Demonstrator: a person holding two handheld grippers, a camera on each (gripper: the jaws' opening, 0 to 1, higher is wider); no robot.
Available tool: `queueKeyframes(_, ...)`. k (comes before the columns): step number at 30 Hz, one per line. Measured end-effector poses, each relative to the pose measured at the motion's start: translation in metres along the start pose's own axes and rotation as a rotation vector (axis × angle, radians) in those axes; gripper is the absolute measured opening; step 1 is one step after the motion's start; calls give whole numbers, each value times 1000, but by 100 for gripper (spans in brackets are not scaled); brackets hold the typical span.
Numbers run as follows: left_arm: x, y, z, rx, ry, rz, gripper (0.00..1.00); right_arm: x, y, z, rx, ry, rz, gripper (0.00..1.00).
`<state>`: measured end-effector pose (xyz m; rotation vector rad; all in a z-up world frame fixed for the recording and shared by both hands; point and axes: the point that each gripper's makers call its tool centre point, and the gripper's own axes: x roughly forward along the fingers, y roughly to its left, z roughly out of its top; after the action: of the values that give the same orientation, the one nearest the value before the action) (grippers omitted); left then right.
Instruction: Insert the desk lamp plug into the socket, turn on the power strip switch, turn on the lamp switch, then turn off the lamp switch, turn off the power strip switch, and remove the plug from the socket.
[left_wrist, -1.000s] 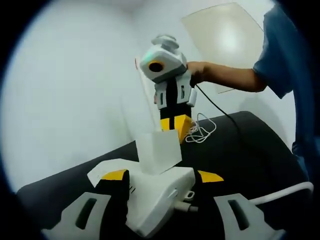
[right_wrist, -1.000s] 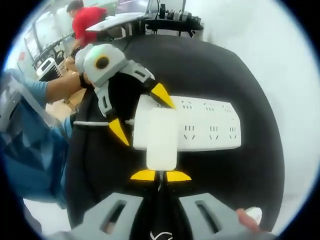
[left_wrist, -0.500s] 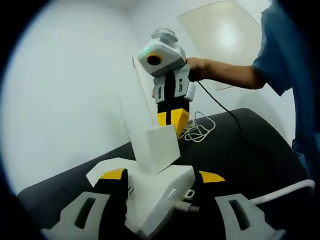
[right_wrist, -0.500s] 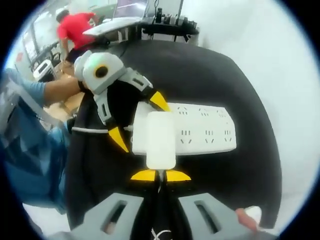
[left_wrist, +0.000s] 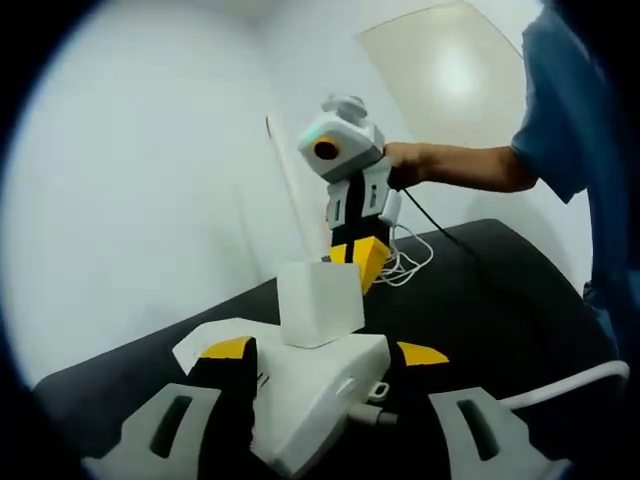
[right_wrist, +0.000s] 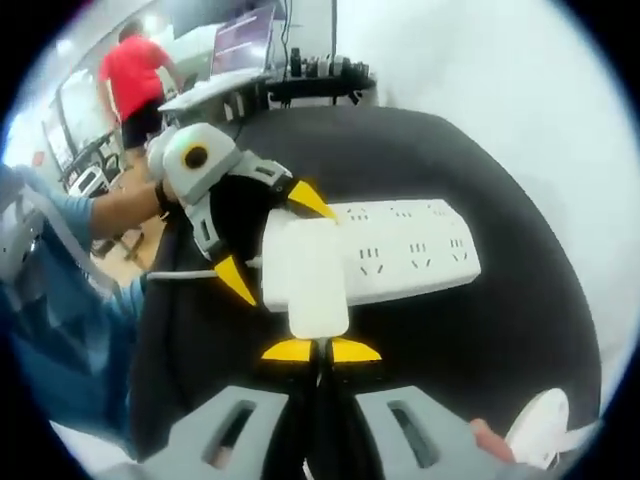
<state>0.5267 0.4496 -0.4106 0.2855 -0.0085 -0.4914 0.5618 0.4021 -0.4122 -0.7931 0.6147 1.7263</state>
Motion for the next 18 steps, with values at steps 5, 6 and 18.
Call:
queueKeyframes(5,0,0,0,0,2,3,52,-1,-1,7,6,-11,-5,5)
queueKeyframes(6,0,0,0,-1,3,3,52,-1,0,7,1,16,-4,5)
queueKeyframes(18,0,1,-1,-5,12,2,53,-12,0,29,-69,174,-6,4)
